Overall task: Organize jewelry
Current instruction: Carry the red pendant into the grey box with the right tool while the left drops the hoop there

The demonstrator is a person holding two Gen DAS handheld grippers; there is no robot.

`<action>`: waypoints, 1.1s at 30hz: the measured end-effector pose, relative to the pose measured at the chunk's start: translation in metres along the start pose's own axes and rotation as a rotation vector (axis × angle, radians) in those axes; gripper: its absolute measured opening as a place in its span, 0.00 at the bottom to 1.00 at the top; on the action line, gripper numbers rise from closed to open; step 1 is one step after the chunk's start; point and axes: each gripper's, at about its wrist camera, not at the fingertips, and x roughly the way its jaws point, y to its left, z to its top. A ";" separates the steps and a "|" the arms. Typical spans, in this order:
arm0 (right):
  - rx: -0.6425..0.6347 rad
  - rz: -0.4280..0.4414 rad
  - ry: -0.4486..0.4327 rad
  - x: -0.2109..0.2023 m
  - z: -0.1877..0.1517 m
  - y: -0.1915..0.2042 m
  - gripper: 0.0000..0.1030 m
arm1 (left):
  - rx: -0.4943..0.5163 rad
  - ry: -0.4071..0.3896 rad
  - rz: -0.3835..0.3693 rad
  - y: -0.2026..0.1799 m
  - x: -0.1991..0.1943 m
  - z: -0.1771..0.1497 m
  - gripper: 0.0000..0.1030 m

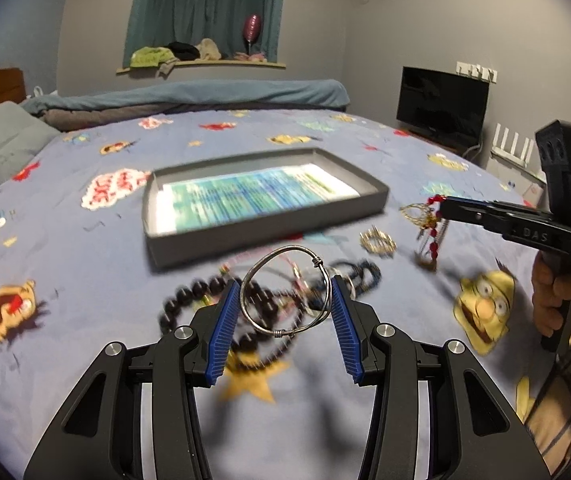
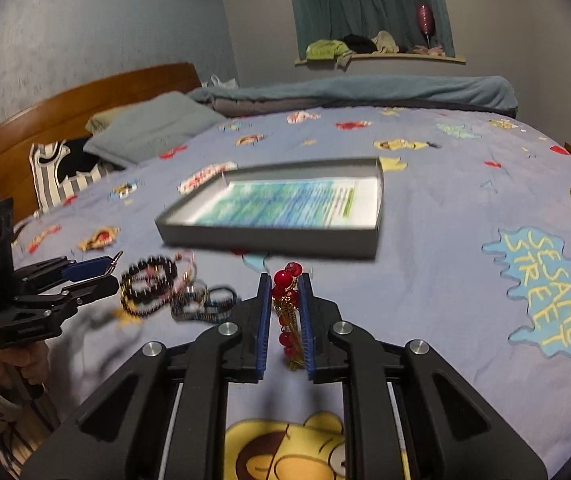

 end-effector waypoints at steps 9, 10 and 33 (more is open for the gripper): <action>0.010 0.020 -0.106 0.000 0.056 -0.009 0.13 | -0.020 -0.051 0.017 0.024 0.016 0.047 0.46; 0.010 0.022 -0.115 0.000 0.061 -0.010 0.13 | -0.024 -0.054 0.019 0.026 0.019 0.051 0.46; 0.015 -0.010 0.014 0.111 0.070 -0.029 0.13 | -0.066 0.141 0.054 0.086 0.130 0.073 0.46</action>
